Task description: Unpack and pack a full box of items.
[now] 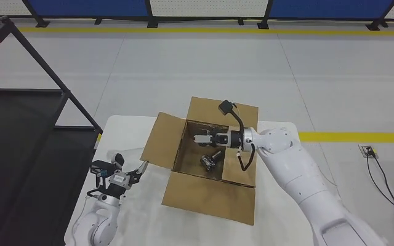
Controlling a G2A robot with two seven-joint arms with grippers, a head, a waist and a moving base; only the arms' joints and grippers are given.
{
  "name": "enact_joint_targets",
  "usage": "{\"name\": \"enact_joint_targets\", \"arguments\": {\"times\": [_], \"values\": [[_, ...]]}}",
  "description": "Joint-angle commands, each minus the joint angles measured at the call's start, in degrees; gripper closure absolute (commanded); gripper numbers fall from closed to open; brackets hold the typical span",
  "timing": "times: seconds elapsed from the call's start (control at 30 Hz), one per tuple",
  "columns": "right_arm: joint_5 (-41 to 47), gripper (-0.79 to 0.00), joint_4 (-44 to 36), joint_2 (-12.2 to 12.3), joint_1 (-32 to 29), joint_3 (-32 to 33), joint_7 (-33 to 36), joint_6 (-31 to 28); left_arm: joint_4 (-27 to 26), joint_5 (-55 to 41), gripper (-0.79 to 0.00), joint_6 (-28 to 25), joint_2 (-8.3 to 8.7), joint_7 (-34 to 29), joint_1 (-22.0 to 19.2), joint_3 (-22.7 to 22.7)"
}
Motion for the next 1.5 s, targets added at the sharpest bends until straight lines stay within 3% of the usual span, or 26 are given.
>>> {"name": "enact_joint_targets", "arguments": {"times": [0.0, 0.5, 1.03, 1.23, 1.47], "values": [[-0.39, -0.785, -0.78, 0.29, -0.51, 0.42, -0.13, 0.39, 0.88, 0.36, -0.785, -0.27, 0.0, 0.1, -0.18, 0.09], [-2.33, -0.785, -4.83, 1.84, -3.16, 3.05, -1.05, 2.45, 5.12, 0.15, -0.785, 1.25, -0.23, -1.3, -2.35, 0.29], [-4.02, -0.785, -7.03, 3.44, -5.74, 5.91, -2.02, 2.85, 4.09, -2.85, -0.785, -4.8, 0.44, 4.38, -0.28, -4.19], [-7.62, -0.785, -7.77, 3.74, -6.49, 6.26, -6.71, 3.89, -1.25, 2.08, -0.785, -9.18, 0.84, 7.95, 1.92, -3.87], [-8.12, -0.785, -9.09, 4.58, -8.18, 8.07, -7.95, 3.9, -8.65, 9.52, -0.785, -12.1, 0.94, 6.35, 1.9, 0.06]]}}
